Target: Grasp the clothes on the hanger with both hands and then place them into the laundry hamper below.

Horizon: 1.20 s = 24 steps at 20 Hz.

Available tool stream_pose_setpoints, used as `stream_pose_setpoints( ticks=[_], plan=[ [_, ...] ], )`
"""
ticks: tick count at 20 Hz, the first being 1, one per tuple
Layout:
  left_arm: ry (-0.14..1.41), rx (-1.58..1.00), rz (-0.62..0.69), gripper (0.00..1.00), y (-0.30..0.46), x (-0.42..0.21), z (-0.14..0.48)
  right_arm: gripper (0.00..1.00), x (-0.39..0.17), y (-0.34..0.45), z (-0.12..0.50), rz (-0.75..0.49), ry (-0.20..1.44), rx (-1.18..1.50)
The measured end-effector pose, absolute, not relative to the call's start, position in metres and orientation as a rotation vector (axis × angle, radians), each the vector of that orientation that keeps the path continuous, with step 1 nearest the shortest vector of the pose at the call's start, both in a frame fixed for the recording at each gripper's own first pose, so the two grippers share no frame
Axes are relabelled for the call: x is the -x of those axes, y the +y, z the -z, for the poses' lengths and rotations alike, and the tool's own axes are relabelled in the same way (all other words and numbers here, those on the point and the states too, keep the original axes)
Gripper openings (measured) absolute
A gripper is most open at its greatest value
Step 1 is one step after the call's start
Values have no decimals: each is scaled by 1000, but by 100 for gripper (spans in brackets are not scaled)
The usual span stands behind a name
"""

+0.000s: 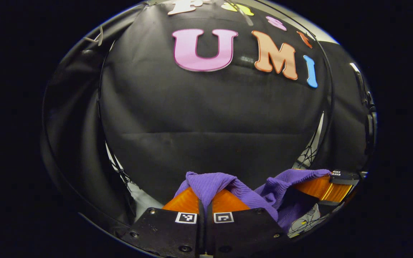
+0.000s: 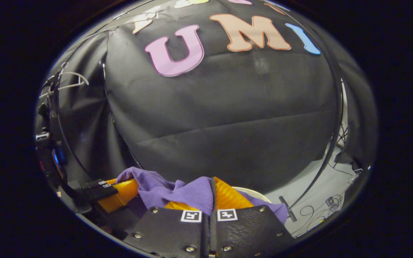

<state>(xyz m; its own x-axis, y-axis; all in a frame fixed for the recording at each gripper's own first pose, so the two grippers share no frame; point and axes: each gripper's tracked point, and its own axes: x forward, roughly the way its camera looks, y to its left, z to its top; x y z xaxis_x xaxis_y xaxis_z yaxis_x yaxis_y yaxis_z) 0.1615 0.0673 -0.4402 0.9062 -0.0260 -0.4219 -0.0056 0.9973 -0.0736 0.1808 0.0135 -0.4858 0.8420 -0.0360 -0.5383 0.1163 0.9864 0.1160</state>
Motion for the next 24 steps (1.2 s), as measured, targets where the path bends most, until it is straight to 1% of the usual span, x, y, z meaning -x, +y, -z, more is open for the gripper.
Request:
stream_pose_setpoints(
  ticks=[4, 5, 6, 11, 12, 13, 14, 15, 16, 18, 20, 21, 24],
  plan=[
    [518, 118, 10, 3, 64, -173, 486, 2, -183, 9, 544, 111, 651, -120],
    [540, 122, 9, 6, 63, -175, 499, 2, -180, 6, 560, 121, 672, -115],
    [565, 113, 7, 3, 62, -175, 513, 2, -179, 3, 574, 129, 696, -115],
    [707, 63, 30, 3, 50, -170, 585, 2, -159, -26, 647, 219, 830, -125],
    [729, 58, 37, 5, 47, -171, 593, 3, -155, -32, 661, 237, 859, -139],
    [755, 59, 42, 10, 44, -170, 601, 4, -150, -33, 669, 250, 887, -154],
    [781, 68, 41, 16, 41, -168, 609, 7, -146, -36, 676, 261, 910, -167],
    [814, 79, 64, 19, 34, -164, 614, 8, -141, -42, 685, 277, 931, -173],
    [856, 78, 81, 40, 26, -161, 623, 19, -136, -46, 688, 291, 944, -181],
    [861, 44, 55, 82, 31, -159, 623, 59, -131, -52, 684, 308, 942, -167],
    [831, 21, 27, 89, 43, -164, 613, 100, -129, -48, 668, 308, 933, -149],
    [817, 25, 24, 89, 48, -165, 605, 99, -129, -45, 668, 308, 925, -145],
    [777, 38, 7, 89, 57, -160, 581, 99, -131, -35, 637, 305, 880, -127]
  ],
)
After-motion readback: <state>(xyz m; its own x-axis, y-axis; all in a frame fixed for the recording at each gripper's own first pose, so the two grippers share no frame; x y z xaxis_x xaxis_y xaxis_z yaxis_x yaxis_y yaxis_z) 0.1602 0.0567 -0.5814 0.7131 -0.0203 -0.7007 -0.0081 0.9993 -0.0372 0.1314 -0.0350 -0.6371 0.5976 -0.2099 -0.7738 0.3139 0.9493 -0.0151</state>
